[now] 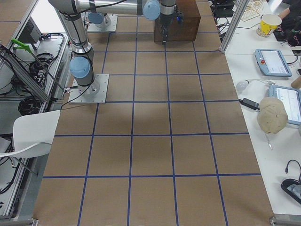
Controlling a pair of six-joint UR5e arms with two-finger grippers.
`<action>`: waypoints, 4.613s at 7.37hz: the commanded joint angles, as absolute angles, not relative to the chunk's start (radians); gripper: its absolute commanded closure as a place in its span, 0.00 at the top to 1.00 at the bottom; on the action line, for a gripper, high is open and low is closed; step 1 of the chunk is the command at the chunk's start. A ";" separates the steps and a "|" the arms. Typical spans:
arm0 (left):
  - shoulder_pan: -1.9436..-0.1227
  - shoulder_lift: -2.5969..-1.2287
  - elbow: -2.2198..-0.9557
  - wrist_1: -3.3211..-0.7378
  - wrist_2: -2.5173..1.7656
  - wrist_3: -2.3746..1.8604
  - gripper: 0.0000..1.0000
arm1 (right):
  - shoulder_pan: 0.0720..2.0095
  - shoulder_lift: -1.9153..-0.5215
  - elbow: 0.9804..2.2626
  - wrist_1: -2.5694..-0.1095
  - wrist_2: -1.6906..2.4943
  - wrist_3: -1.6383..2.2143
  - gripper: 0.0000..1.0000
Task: Open drawer and put corn inside
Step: 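Move the left gripper off the cabinet top toward the drawer side, then lower the left gripper and hook it onto the white drawer handle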
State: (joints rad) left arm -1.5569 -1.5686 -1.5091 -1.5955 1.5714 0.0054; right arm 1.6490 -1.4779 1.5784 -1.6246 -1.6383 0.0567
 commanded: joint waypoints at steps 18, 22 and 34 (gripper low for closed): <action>-1.102 -1.801 -1.494 -1.537 1.379 0.477 1.00 | 1.649 -1.479 1.578 -1.626 -1.638 0.057 1.00; -1.100 -1.899 -1.497 -1.464 1.356 0.488 1.00 | 1.649 -1.479 1.578 -1.626 -1.638 0.057 1.00; -1.089 -1.994 -1.497 -1.424 1.220 0.465 1.00 | 1.649 -1.479 1.578 -1.624 -1.638 0.057 1.00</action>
